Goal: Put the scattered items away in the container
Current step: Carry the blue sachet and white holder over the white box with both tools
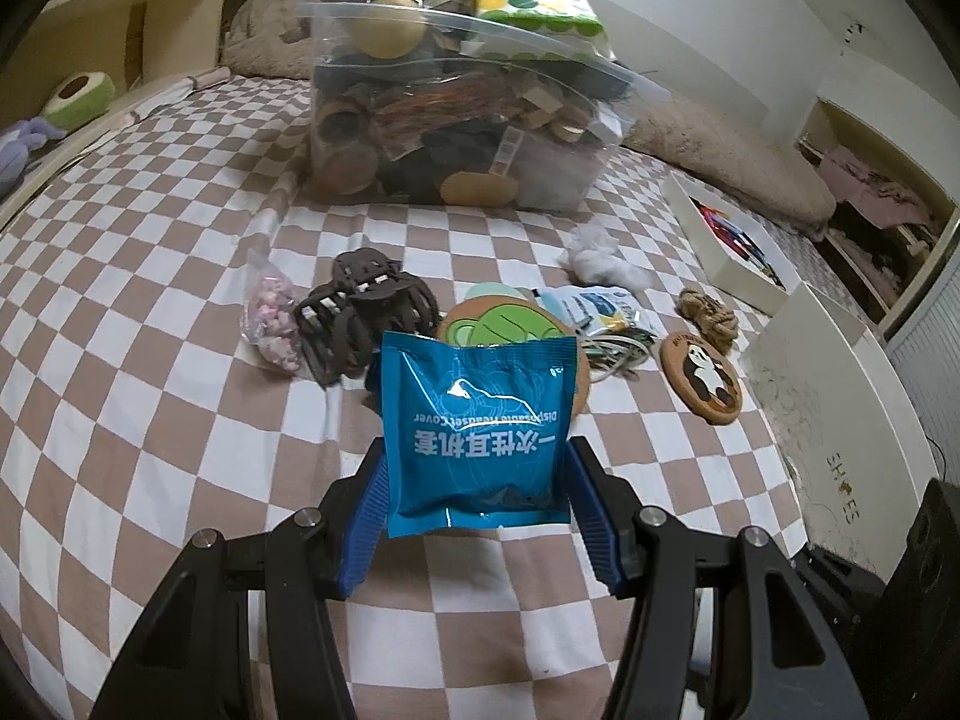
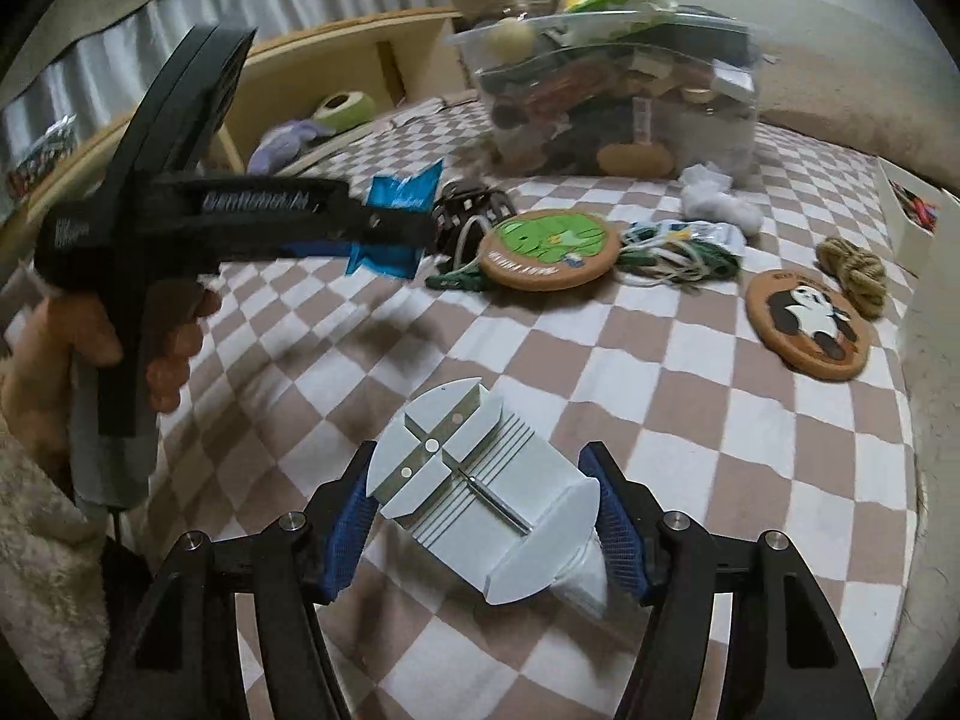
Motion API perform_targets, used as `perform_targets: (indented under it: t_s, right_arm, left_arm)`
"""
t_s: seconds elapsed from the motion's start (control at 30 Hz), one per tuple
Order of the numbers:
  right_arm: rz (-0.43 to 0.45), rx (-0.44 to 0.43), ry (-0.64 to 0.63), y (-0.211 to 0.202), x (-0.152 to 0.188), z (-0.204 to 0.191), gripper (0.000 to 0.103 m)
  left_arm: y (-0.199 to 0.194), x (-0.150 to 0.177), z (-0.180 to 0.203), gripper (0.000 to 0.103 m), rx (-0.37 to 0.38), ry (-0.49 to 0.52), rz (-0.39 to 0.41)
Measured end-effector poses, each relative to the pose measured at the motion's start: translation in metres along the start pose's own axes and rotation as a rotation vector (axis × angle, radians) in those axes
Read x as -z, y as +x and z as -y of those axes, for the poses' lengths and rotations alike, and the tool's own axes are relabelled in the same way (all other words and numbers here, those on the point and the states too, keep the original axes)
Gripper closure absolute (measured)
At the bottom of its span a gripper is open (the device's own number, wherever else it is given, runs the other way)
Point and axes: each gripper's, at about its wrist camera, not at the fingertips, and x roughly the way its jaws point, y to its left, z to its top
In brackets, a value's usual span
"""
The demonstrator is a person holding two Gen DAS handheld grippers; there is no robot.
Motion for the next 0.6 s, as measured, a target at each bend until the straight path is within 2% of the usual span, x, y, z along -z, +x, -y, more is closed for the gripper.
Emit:
perform_targets:
  t_s: [0.4, 0.6]
  right_arm:
    - [0.114, 0.027, 0.045, -0.043, -0.016, 0.014, 0.036]
    - [0.156, 0.024, 0.072, -0.06, -0.022, 0.023, 0.036]
  left_arm:
    - [-0.022, -0.003, 0.024, 0.046, 0.046, 0.056, 0.065]
    - [-0.025, -0.004, 0.031, 0.046, 0.041, 0.085, 0.085]
